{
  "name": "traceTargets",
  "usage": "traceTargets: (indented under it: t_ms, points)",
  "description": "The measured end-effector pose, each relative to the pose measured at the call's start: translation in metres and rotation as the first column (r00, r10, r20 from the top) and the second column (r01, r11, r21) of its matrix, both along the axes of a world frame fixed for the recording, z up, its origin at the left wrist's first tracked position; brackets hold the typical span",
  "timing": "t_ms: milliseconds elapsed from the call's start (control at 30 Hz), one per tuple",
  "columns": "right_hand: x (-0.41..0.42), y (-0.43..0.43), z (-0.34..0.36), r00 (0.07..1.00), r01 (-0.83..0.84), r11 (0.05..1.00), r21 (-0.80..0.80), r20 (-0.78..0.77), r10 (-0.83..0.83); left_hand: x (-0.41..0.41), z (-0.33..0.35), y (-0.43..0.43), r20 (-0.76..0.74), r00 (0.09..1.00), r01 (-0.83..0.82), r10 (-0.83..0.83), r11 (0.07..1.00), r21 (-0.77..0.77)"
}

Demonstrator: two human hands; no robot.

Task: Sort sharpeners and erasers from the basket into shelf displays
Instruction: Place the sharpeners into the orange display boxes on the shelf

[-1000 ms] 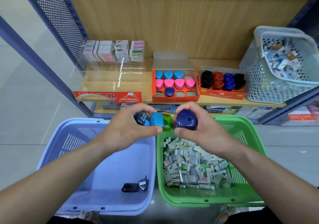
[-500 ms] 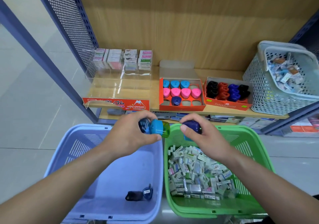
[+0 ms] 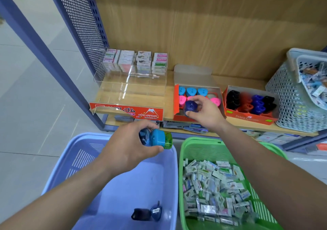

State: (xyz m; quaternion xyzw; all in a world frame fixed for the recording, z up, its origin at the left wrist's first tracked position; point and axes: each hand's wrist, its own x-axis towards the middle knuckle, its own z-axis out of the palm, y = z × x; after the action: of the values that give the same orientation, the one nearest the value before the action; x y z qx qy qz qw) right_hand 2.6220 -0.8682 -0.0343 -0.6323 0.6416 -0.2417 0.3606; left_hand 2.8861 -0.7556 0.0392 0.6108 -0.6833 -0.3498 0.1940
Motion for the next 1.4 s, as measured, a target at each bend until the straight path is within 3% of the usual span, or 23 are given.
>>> traceTargets:
  t_ms: [133,267,500,867,1100,1400]
  points:
    - [0.003,-0.023,-0.013,0.966,-0.112,0.989,-0.092,-0.244,0.086,0.003,-0.005,-0.007,-0.020,1.000,-0.006,0.006,1.000,0.015]
    - [0.007,-0.037,-0.015,0.940,-0.191,0.977,-0.090,-0.305,0.156,0.004,-0.009,-0.012,-0.014,1.000,-0.006,0.006,1.000,0.024]
    - [0.007,-0.042,-0.026,0.949,-0.194,0.980,-0.053,-0.265,0.174,0.001,-0.017,-0.016,0.007,1.000,-0.010,0.009,0.998,0.060]
    - [0.002,-0.035,-0.047,0.945,-0.228,0.959,-0.167,-0.274,0.177,-0.002,-0.021,-0.014,0.047,0.999,0.007,-0.010,0.998,0.063]
    - [0.002,-0.032,-0.046,0.971,-0.154,0.976,-0.154,-0.205,0.121,-0.002,-0.020,-0.014,0.068,0.998,0.010,-0.015,0.998,0.067]
    - [-0.001,-0.021,-0.043,0.945,-0.163,0.964,-0.208,-0.313,0.092,-0.004,-0.020,-0.016,0.029,1.000,-0.003,0.001,0.997,0.071]
